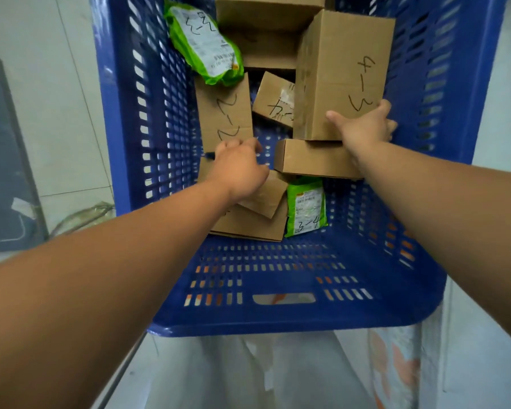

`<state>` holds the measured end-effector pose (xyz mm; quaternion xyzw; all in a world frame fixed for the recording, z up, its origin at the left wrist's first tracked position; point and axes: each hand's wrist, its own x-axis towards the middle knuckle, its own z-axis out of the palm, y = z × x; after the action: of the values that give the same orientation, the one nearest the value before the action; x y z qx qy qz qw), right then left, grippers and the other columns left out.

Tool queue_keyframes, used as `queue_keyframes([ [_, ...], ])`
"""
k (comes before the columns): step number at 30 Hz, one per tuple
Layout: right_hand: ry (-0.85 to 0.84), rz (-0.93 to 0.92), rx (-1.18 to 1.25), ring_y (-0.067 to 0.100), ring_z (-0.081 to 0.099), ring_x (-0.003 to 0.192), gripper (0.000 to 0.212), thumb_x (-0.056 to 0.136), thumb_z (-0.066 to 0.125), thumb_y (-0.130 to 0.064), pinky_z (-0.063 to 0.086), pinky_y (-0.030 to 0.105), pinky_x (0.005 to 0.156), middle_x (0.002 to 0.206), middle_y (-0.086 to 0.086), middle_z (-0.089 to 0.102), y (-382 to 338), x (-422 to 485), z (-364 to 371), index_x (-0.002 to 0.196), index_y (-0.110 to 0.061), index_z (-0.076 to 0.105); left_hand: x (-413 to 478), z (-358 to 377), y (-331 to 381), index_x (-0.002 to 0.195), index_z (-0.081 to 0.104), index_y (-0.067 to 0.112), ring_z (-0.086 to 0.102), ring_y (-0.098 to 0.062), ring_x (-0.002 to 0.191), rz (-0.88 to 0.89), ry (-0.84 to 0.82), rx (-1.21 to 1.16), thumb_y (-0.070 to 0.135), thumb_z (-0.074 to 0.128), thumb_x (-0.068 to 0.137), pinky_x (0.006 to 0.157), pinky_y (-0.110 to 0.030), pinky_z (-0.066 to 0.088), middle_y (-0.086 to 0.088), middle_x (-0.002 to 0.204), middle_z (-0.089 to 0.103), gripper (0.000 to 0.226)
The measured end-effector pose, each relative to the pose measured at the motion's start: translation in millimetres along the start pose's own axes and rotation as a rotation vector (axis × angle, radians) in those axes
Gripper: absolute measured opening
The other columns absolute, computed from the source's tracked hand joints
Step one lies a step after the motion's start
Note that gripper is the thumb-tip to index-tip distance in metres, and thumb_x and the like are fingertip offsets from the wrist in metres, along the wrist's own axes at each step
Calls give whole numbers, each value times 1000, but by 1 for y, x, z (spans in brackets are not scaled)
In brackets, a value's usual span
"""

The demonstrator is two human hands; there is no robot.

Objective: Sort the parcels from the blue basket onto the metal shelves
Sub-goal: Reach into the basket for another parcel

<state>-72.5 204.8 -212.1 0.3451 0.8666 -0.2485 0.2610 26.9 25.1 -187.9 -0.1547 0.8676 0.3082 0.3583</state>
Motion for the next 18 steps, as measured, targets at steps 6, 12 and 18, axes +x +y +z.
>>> queue_keyframes([
  [6, -17, 93, -75, 33, 18, 141, 128, 61, 71, -72, 20, 49, 112, 155, 11, 14, -8, 0, 19, 153, -21, -4, -9, 7, -14, 133, 47, 21, 27, -25, 131, -16, -42, -110, 25, 53, 91, 105, -33, 26, -7, 136, 45, 43],
  [12, -96, 103, 67, 34, 27, 135, 123, 58, 67, -77, 26, 49, 111, 150, 11, 18, 1, 4, 22, 152, -30, 3, -4, 9, -13, 128, 52, 25, 25, -23, 132, -9, -89, -177, 23, 54, 90, 104, -31, 25, -4, 137, 44, 39],
  [18, -177, 24, 111, 29, 36, 125, 98, 63, 64, -77, 31, 44, 107, 140, 10, 29, 14, 14, 25, 135, -27, 20, 3, 12, -14, 126, 54, 25, 25, -23, 132, -27, -88, -211, 22, 54, 89, 104, -31, 27, -5, 135, 45, 37],
])
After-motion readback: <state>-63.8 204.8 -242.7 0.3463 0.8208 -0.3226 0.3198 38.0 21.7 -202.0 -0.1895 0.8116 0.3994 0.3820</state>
